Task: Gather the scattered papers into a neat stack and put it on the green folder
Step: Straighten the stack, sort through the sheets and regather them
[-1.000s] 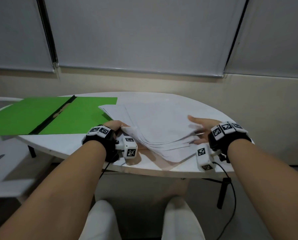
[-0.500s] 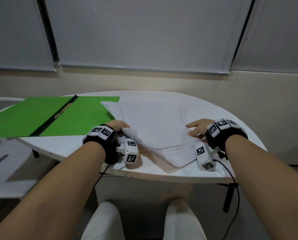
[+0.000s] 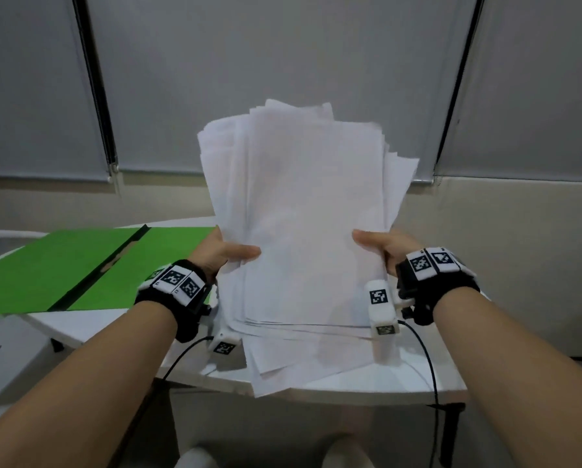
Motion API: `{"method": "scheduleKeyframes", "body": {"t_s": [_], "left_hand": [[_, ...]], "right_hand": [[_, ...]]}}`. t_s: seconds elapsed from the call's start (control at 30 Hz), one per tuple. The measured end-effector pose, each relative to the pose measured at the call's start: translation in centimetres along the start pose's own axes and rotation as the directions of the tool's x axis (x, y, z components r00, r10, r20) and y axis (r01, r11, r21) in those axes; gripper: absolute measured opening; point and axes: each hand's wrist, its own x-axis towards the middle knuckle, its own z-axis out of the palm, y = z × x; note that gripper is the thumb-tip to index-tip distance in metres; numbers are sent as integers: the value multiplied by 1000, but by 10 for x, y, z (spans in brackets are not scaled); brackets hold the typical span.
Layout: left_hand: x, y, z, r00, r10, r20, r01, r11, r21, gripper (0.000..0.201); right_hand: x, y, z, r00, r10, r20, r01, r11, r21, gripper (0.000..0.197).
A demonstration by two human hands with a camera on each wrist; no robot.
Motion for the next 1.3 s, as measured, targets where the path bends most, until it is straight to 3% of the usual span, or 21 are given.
{"method": "scheduleKeyframes", "body": {"t_s": [0.03,0.07,0.2,0.27,0.37,0.5,0.53,0.63,0.73,0.8,0.87,0.9,0.97,1.0,1.07,1.1,1.17,1.3], "left_hand": [[3,8,0,1000,24,11,-25,1000,13,35],[7,16,-1,999,46,20,-46,999,26,35],[28,51,-4,996,85,27,-86,995,40,30],[35,65,-4,992,119,34,-120,992,30,40],[38,76,0,987,148,69,-150,988,29,76],[35,76,10,983,177,53,-179,983,34,74],[35,76,12,981,190,27,-191,981,34,78],[37,80,22,967,244,-77,-247,969,-28,75],[38,85,25,945,292,-144,-306,948,-90,57],[36,80,20,955,278,-107,-289,952,-105,71],[32,67,15,978,208,-11,-208,973,-99,86],[28,62,14,983,178,39,-175,981,-78,88],[24,58,20,985,161,55,-162,987,9,74],[24,61,25,982,185,24,-187,981,52,58],[27,71,32,965,244,-100,-235,967,95,32],[29,76,33,950,270,-158,-262,962,72,26],[34,84,31,925,322,-200,-326,945,14,24],[34,92,26,940,331,-88,-334,942,-20,32]], "right_hand": [[0,-10,0,995,-73,-67,74,997,6,41],[-3,-20,2,980,-140,-138,144,989,15,32],[9,-42,-3,911,-269,-312,270,962,-41,53],[8,-47,-3,905,-277,-322,269,961,-68,42],[4,-48,-1,906,-292,-305,297,954,-29,22],[-6,-46,7,898,-335,-284,342,939,-29,15],[-7,-47,8,891,-346,-293,354,935,-28,18],[-11,-57,12,866,-375,-331,412,910,48,61],[-14,-66,9,857,-407,-316,449,891,69,40],[-14,-61,4,884,-389,-261,412,910,39,43],[-13,-50,0,922,-308,-234,304,951,-55,71],[-13,-45,-2,928,-290,-234,278,957,-83,67],[-15,-45,1,929,-283,-237,279,959,-51,41],[-18,-49,4,921,-289,-261,285,957,-54,39],[-21,-61,8,875,-343,-341,330,939,-95,69],[-23,-68,10,849,-379,-367,371,924,-95,74],[-28,-80,10,806,-426,-411,426,900,-96,66],[-29,-81,9,779,-480,-404,491,867,-83,61]]}}
